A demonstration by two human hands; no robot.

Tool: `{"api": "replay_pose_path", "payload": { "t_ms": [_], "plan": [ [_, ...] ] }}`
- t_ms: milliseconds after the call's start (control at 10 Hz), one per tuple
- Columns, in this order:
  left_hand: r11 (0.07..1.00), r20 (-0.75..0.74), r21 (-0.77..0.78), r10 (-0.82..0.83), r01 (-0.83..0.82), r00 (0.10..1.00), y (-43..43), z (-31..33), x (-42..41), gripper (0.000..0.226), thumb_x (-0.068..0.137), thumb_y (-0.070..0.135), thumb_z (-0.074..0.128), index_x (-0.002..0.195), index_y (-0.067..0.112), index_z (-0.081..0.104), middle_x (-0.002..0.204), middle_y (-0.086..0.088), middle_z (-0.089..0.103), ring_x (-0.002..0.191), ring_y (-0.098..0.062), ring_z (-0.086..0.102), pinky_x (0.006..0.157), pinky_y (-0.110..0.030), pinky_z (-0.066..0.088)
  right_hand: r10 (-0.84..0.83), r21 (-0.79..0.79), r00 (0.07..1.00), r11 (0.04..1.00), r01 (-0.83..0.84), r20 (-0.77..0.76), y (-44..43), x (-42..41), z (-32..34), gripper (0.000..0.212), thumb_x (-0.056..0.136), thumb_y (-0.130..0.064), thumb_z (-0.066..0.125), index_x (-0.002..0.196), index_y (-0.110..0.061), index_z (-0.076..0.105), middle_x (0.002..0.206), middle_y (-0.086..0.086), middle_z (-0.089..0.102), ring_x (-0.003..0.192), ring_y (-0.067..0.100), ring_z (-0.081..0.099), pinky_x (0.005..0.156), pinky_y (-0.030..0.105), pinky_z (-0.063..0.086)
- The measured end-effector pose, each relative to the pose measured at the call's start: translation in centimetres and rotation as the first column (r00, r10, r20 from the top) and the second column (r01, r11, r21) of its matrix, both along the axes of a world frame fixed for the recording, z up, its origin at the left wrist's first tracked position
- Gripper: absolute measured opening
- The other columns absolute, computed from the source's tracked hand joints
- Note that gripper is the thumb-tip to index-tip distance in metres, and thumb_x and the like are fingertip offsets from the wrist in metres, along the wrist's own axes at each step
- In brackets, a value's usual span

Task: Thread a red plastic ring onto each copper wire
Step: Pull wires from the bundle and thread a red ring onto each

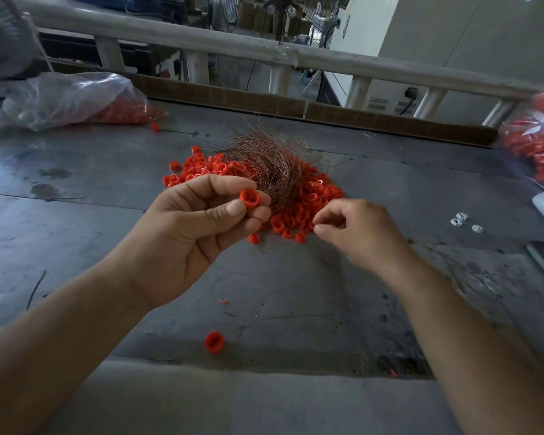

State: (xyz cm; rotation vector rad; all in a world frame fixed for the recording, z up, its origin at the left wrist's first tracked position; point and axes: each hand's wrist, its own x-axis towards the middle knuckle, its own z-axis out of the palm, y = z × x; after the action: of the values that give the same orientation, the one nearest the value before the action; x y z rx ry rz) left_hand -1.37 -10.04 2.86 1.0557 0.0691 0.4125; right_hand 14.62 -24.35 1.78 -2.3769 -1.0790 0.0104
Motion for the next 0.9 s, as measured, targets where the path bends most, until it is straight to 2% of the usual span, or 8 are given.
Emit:
{"api": "replay_pose_path", "payload": {
  "t_ms": [100, 200, 300, 500, 600, 700, 800, 900],
  "plan": [
    [1.000, -0.002, 0.002, -0.007, 0.007, 1.000, 0.0, 0.0, 0.0, 0.019, 0.055, 0.008, 0.066, 0.071, 0.013, 0.074, 0.077, -0.007, 0.073, 0.070, -0.013, 0.070, 0.061, -0.016, 0.054, 0.087, -0.010, 0.995, 0.996, -0.087, 0.052, 0.8, -0.5, -0.7, 0.013, 0.081, -0.017, 0.065, 0.092, -0.022, 0.071, 0.075, -0.017, 0.053, 0.074, 0.004, 0.048, 0.066, 0.010, 0.035],
    [1.000, -0.008, 0.002, -0.014, 0.014, 1.000, 0.0, -0.1, 0.1, 0.019, 0.056, 0.008, 0.066, 0.072, 0.013, 0.074, 0.077, -0.007, 0.073, 0.070, -0.012, 0.070, 0.061, -0.016, 0.054, 0.083, -0.095, 0.995, 0.992, -0.077, 0.058, 1.2, -0.7, -1.2, 0.013, 0.081, -0.021, 0.065, 0.094, -0.022, 0.068, 0.075, -0.015, 0.047, 0.080, 0.009, 0.052, 0.076, 0.025, 0.043],
    [1.000, -0.017, 0.006, -0.025, 0.025, 1.000, 0.1, 0.0, 0.0, 0.019, 0.056, 0.008, 0.066, 0.072, 0.013, 0.074, 0.078, -0.007, 0.073, 0.070, -0.012, 0.070, 0.061, -0.016, 0.054, 0.092, -0.103, 0.995, 0.991, -0.087, 0.049, 1.2, -0.7, -1.1, 0.004, 0.083, -0.021, 0.063, 0.086, -0.022, 0.065, 0.079, -0.012, 0.048, 0.083, 0.012, 0.053, 0.076, 0.029, 0.044],
    [0.999, -0.044, 0.029, -0.027, 0.028, 0.999, -0.1, -0.2, 0.0, 0.019, 0.055, 0.008, 0.066, 0.072, 0.013, 0.074, 0.077, -0.008, 0.072, 0.069, -0.012, 0.070, 0.060, -0.017, 0.054, 0.124, -0.032, 0.990, 0.992, -0.122, 0.068, 0.7, -0.2, -0.6, 0.010, 0.088, -0.020, 0.057, 0.087, -0.017, 0.067, 0.082, -0.010, 0.048, 0.078, 0.005, 0.044, 0.063, 0.008, 0.031],
    [0.999, -0.046, 0.033, -0.031, 0.033, 0.998, -0.1, 0.0, 0.1, 0.019, 0.056, 0.008, 0.065, 0.072, 0.011, 0.074, 0.077, -0.008, 0.072, 0.068, -0.013, 0.070, 0.060, -0.018, 0.054, 0.111, 0.022, 0.993, 0.994, -0.110, -0.030, 0.5, -0.3, -0.3, 0.012, 0.089, -0.018, 0.055, 0.080, -0.018, 0.062, 0.072, -0.015, 0.050, 0.068, 0.000, 0.047, 0.061, 0.000, 0.032],
    [0.998, -0.048, 0.041, -0.035, 0.037, 0.998, -0.2, 0.0, 0.0, 0.019, 0.055, 0.008, 0.065, 0.072, 0.011, 0.074, 0.077, -0.009, 0.072, 0.067, -0.013, 0.070, 0.059, -0.018, 0.054, 0.076, 0.082, 0.979, 0.995, -0.061, -0.187, 0.6, -0.6, -0.2, 0.022, 0.093, -0.019, 0.049, 0.072, -0.022, 0.054, 0.066, -0.011, 0.058, 0.053, -0.002, 0.056, 0.053, 0.007, 0.041],
    [0.998, -0.055, 0.049, -0.036, 0.038, 0.998, -0.3, -0.1, -0.1, 0.019, 0.055, 0.007, 0.065, 0.073, 0.010, 0.074, 0.078, -0.010, 0.072, 0.068, -0.014, 0.070, 0.059, -0.018, 0.054, 0.062, 0.144, 0.969, 0.989, -0.028, -0.239, 0.5, -0.8, -0.1, 0.028, 0.095, -0.020, 0.045, 0.069, -0.023, 0.053, 0.055, -0.008, 0.056, 0.042, -0.002, 0.052, 0.048, 0.014, 0.044],
    [0.998, -0.060, 0.056, -0.035, 0.038, 0.998, -0.3, -0.1, 0.0, 0.019, 0.056, 0.006, 0.065, 0.073, 0.009, 0.074, 0.078, -0.010, 0.072, 0.068, -0.015, 0.070, 0.059, -0.018, 0.054, 0.074, 0.208, 0.962, 0.978, -0.018, -0.262, 0.5, -0.9, 0.2, 0.026, 0.094, -0.021, 0.048, 0.069, -0.022, 0.056, 0.051, -0.008, 0.053, 0.041, -0.002, 0.050, 0.045, 0.013, 0.043]
  ]
}}
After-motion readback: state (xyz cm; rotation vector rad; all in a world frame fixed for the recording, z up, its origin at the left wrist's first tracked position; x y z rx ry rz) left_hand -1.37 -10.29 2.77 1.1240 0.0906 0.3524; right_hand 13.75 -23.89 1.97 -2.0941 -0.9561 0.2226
